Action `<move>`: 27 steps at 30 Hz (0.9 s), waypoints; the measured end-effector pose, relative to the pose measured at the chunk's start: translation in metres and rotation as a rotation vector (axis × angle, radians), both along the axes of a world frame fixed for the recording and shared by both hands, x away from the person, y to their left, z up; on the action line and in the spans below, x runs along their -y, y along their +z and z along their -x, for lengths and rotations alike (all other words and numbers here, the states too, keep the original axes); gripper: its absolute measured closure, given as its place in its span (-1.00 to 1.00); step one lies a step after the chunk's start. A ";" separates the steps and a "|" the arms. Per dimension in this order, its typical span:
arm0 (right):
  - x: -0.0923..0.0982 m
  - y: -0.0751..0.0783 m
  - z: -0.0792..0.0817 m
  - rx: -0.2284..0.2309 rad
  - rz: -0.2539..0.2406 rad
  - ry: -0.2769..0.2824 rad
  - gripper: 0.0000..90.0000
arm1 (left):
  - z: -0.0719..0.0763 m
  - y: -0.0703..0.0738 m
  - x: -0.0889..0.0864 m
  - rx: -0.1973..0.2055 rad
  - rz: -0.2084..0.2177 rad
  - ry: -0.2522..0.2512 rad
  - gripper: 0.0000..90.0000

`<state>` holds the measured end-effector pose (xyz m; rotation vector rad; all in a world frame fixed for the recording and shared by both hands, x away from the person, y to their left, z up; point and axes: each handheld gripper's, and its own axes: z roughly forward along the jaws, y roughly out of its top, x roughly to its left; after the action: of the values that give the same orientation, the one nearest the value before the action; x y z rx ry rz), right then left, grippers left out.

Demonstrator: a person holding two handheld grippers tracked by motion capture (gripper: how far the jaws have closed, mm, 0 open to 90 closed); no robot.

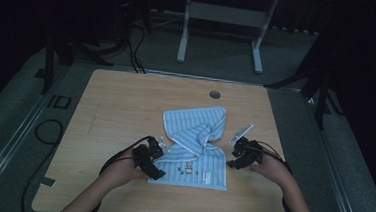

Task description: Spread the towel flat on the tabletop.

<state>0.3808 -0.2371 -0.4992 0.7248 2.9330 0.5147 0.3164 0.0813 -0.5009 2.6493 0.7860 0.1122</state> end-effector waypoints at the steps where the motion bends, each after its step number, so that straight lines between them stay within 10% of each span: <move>1: -0.005 0.000 -0.002 0.004 0.003 0.012 0.13 | -0.003 -0.001 0.006 -0.002 -0.006 -0.010 -0.29; 12: -0.054 0.006 -0.021 0.038 -0.035 0.093 0.21 | -0.028 -0.014 0.070 0.035 0.027 -0.049 -0.29; 19: -0.068 -0.002 -0.029 0.030 -0.059 0.103 0.30 | -0.055 -0.022 0.099 0.088 0.069 0.025 -0.25; 21: -0.069 -0.005 -0.031 0.027 -0.064 0.103 0.42 | -0.065 -0.020 0.098 0.094 -0.012 -0.031 -0.13; 24: -0.068 -0.007 -0.032 0.015 -0.073 0.098 0.71 | -0.066 -0.029 0.106 0.105 0.134 0.106 0.12; 26: -0.067 -0.007 -0.033 0.015 -0.073 0.087 0.89 | -0.071 -0.023 0.099 0.113 0.049 0.040 0.39; 27: -0.066 -0.006 -0.033 0.015 -0.079 0.076 0.96 | -0.070 -0.026 0.102 0.120 0.121 0.104 0.52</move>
<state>0.4137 -0.1708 -0.5054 0.6167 2.9508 0.6432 0.3859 -0.0206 -0.5266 2.4634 0.8620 0.2410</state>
